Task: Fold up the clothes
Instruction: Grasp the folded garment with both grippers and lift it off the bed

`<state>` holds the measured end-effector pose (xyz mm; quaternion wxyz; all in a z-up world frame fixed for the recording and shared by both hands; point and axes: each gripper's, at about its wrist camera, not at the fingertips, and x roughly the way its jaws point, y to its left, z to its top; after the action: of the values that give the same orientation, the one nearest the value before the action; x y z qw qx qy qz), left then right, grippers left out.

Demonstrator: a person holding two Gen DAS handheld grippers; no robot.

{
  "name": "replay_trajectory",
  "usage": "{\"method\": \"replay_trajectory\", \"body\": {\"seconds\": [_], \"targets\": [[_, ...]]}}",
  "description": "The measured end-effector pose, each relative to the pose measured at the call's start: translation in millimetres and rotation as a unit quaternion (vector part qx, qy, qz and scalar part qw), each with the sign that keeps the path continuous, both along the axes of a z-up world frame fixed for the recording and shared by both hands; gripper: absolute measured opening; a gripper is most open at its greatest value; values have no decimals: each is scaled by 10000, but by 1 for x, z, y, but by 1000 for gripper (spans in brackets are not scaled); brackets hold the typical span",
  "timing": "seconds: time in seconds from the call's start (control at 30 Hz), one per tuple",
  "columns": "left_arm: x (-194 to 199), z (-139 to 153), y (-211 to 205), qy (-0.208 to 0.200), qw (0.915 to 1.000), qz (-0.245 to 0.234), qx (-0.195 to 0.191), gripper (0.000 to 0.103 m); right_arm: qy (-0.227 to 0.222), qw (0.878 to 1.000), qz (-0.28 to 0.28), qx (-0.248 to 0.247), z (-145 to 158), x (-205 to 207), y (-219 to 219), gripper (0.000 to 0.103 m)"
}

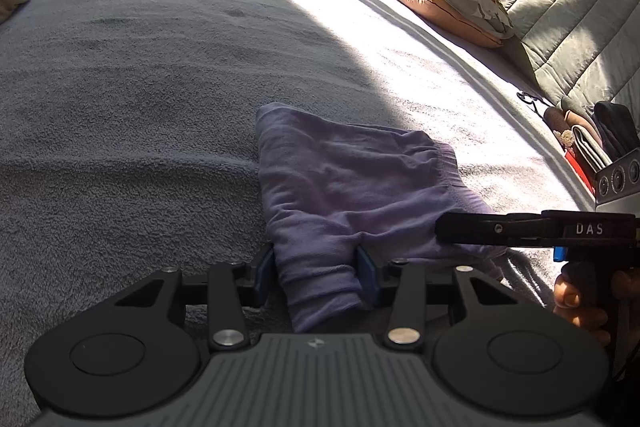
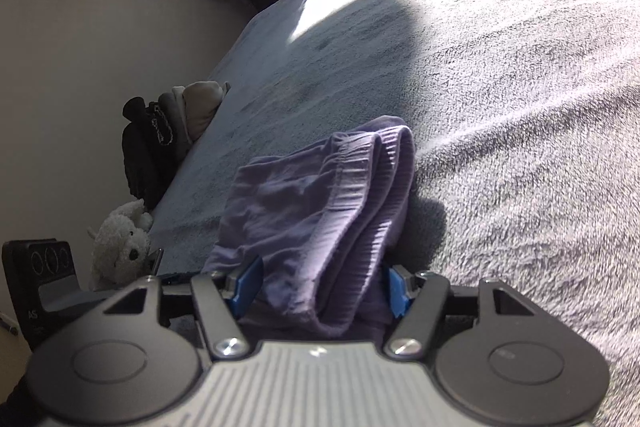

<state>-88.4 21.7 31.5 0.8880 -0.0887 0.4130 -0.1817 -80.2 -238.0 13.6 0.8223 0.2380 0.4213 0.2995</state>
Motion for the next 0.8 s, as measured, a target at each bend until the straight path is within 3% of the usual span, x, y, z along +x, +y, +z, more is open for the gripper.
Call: {"method": "replay_trajectory", "body": {"seconds": [0.27, 0.47, 0.8], "targets": [[0, -1, 3, -6, 10000, -33, -66, 46, 108, 9997, -223, 11, -6, 5, -5, 31], [1, -1, 10, 49, 9996, -13, -270, 44, 21, 9995, -285, -147, 0, 1, 5, 23], [7, 3, 22, 220, 9965, -20, -806, 42, -289, 9986, -428, -74, 24, -3, 2, 21]]}}
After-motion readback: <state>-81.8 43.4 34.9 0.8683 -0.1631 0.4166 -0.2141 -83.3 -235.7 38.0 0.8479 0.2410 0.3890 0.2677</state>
